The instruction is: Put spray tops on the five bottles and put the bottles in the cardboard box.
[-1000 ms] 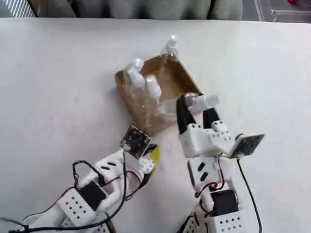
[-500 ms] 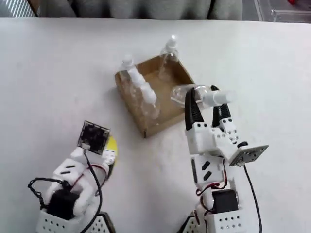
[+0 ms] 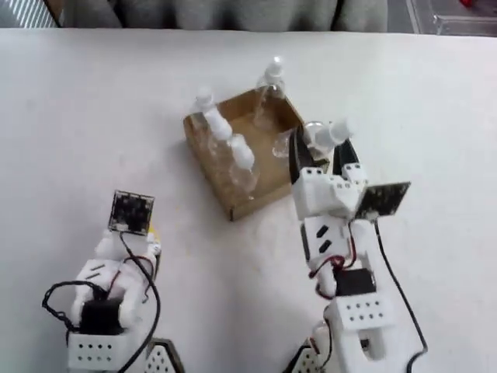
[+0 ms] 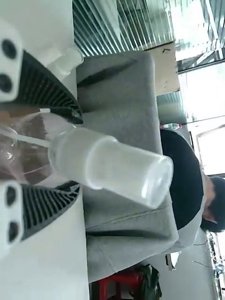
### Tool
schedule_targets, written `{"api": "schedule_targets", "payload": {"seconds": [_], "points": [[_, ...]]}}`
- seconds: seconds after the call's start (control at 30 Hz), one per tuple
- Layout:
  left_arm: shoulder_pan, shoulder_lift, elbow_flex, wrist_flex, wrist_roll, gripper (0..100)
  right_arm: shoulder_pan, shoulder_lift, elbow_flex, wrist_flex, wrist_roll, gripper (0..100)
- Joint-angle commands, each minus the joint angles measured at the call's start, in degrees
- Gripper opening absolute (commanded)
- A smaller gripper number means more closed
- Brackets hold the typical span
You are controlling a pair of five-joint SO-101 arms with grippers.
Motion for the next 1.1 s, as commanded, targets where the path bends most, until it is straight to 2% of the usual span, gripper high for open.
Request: {"api": "schedule_targets", "payload": {"seconds": [0.0, 0.27, 0.47, 0.67, 1.07], "points": [[-0.31, -0.84, -0.09, -0.26, -0.44, 2, 1.45, 17.45, -9.05, -6.73, 0.79, 1.5], [-0.22, -0.84, -0.09, -0.44, -0.53, 2, 1.80, 44.26, -21.71, -14.64, 1.23, 1.5], [-0.22, -0.84, -0.09, -0.62, -0.70, 2, 1.89, 58.42, -28.13, -20.00, 13.10, 1.5], [-0.22, -0.75, -0.09, -1.49, -6.15, 2, 1.63, 67.65, -31.38, -28.09, 13.71, 1.5], [-0.22, -0.75, -0.09, -1.67, -6.33, 2, 1.71, 77.93, -38.07, -28.88, 13.89, 1.6]]}}
